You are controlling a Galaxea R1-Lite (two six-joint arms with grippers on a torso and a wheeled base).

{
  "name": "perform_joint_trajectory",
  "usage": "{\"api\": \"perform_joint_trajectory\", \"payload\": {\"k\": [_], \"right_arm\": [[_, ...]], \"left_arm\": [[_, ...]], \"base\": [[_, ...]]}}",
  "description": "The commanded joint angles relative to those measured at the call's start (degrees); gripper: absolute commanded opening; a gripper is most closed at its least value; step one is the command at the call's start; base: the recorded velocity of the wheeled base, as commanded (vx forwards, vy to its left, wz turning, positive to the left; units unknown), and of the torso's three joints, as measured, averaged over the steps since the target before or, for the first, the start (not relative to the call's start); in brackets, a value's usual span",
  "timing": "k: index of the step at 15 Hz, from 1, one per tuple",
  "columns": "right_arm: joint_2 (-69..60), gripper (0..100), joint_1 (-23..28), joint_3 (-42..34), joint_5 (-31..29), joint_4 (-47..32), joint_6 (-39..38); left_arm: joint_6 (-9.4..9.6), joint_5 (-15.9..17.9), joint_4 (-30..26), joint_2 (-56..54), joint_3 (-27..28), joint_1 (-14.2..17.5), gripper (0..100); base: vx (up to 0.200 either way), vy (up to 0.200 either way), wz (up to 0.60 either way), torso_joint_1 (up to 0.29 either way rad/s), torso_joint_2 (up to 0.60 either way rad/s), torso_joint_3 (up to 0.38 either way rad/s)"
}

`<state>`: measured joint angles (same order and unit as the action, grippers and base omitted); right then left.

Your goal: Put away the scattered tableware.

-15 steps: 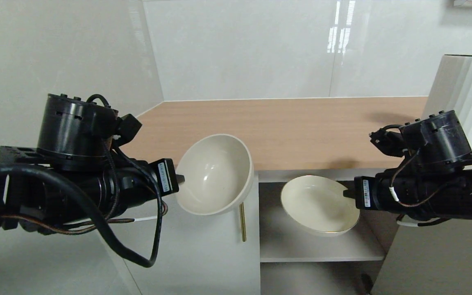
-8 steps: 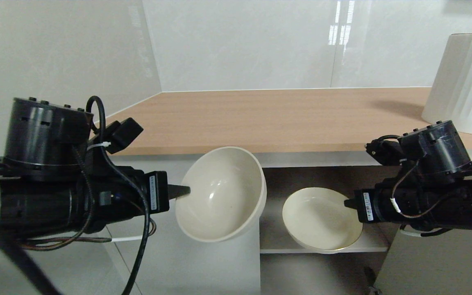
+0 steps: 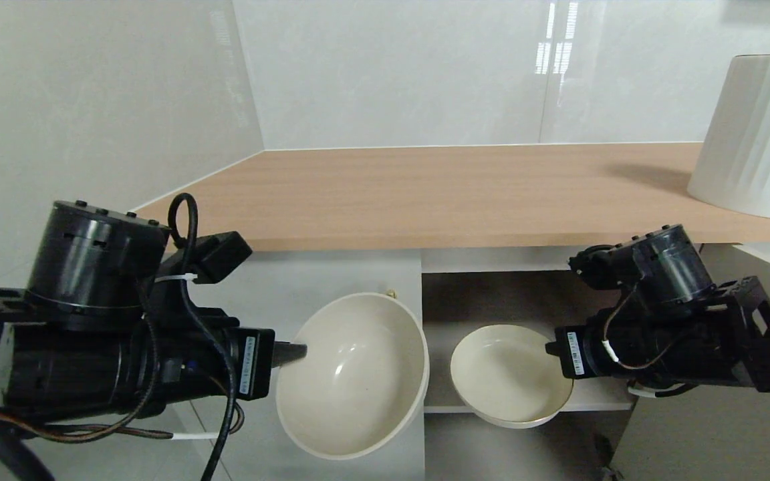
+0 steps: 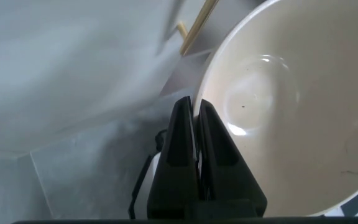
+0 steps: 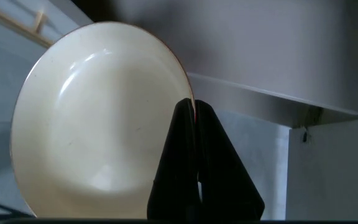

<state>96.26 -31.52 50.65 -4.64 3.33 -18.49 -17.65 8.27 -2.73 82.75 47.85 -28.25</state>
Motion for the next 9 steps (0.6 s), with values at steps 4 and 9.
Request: {"api": "perform_joint_trajectory", "payload": {"k": [4, 9], "right_arm": [[4.6, 0, 0.1, -1.7, -0.1, 3.4, 0.1], [7.6, 0, 0.1, -1.6, -0.2, 4.8, 0.1]], "left_arm": [[-0.01, 0.0, 0.0, 3.0, -0.1, -0.1, 0], [-0.01, 0.0, 0.0, 4.6, -0.2, -0.3, 0]], "base": [[0.0, 0.0, 0.0, 0.0, 0.0, 0.0], [0.0, 0.0, 0.0, 0.0, 0.0, 0.0]]}}
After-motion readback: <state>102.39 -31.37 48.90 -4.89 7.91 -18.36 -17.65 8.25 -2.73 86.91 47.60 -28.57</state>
